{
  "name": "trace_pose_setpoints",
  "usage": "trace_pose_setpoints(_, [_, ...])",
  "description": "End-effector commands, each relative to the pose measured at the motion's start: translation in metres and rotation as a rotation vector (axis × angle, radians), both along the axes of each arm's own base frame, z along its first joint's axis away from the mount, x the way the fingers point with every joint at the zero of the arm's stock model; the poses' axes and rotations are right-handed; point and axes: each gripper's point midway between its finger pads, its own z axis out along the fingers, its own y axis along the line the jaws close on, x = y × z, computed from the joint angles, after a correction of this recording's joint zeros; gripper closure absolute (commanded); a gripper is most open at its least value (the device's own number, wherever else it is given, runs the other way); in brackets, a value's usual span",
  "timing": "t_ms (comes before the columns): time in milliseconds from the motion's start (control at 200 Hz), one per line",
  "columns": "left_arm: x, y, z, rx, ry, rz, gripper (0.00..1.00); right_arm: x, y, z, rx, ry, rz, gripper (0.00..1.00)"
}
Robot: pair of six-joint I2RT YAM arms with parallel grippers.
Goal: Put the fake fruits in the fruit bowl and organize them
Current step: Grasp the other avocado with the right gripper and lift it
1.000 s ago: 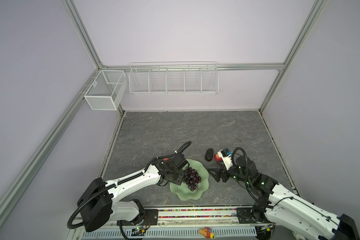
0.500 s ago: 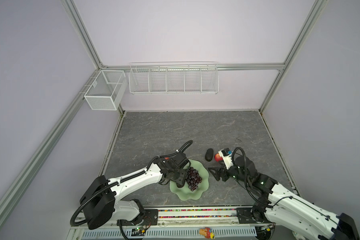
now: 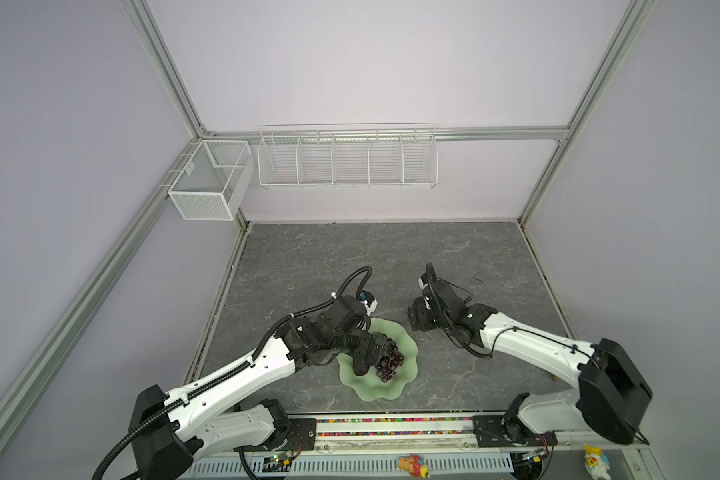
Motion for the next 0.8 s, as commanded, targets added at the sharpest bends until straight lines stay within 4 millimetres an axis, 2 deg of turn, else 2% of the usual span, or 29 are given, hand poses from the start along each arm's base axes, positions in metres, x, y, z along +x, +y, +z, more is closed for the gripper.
trace_pose_setpoints(0, [-0.005, 0.004, 0.005, -0.001, -0.016, -0.023, 0.01, 0.012, -0.008, -0.002, -0.083, 0.011, -0.061, 0.12])
trace_pose_setpoints(210, [-0.010, 0.001, 0.024, -0.067, -0.070, -0.080, 0.01, 0.023, 0.001, -0.026, -0.121, 0.073, -0.067, 0.24])
trace_pose_setpoints(335, [-0.013, 0.001, 0.031, -0.093, -0.096, -0.104, 0.01, 0.025, 0.002, -0.041, -0.142, 0.108, -0.081, 0.28])
trace_pose_setpoints(490, [-0.011, 0.002, 0.038, -0.113, -0.128, -0.104, 0.01, 0.028, 0.002, -0.048, -0.160, 0.125, -0.088, 0.29])
trace_pose_setpoints(795, [-0.008, 0.003, 0.037, -0.112, -0.143, -0.090, 0.01, 0.037, 0.011, -0.068, -0.163, 0.164, -0.073, 0.37])
